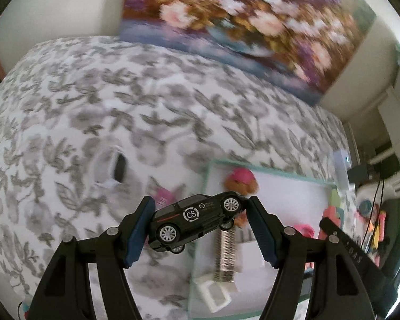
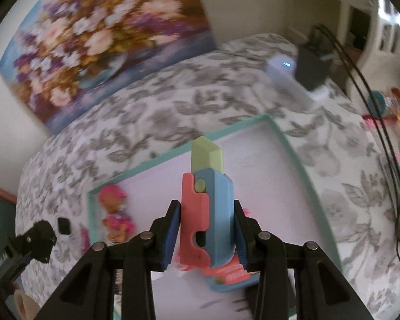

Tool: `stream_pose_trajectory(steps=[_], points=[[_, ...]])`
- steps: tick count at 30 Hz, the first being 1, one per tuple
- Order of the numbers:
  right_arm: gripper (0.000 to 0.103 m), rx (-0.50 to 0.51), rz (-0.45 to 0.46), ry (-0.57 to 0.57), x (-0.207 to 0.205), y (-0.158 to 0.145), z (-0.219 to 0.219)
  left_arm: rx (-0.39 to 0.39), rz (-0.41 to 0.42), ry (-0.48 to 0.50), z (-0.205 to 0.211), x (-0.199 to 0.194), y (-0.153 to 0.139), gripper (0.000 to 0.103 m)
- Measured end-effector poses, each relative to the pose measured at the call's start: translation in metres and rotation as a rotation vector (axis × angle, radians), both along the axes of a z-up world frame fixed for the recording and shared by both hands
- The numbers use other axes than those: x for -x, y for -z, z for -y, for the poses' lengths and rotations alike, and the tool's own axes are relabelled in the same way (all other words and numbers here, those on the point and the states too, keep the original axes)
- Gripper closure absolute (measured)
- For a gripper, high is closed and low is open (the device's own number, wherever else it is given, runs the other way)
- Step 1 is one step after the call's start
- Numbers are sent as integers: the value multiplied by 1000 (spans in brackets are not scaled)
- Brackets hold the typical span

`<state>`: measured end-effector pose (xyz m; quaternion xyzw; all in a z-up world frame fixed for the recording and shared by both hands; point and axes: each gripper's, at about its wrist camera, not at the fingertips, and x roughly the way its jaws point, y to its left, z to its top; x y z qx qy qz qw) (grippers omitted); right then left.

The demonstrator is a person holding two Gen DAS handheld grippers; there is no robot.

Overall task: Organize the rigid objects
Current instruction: 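Carry car and toy knife over the tray and release both, then withdraw both open tools from the tray toward the remaining items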

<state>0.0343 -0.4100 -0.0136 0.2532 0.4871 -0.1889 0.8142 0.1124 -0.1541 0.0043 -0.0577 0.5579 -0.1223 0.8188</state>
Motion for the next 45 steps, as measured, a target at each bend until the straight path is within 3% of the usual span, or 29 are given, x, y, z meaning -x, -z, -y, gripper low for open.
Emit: stream_pose_trajectory(steps=[12,18,22,25,33,39,45], points=[[63,-20,-61,69,15,27,35,-104,-29,202,79,31,27,31],[63,2,-69,72,15,24,36,-110,-57,212,79,30,34,28],[60,25,-60,62,12,15,30,-63,-67,191,69,23,28,24],[52,55,-39,43,7,3,20,-27,-67,146,50,12,21,14],[33,92,17,-108,-26,-20,-39,-9,-45,-111,-43,-21,15,14],[31,89,21,-203,-46,-21,-87,-49,-42,-270,-114,-39,18,14],[31,78,37,-307,-64,-21,-140,-65,-44,-339,-160,-49,21,14]])
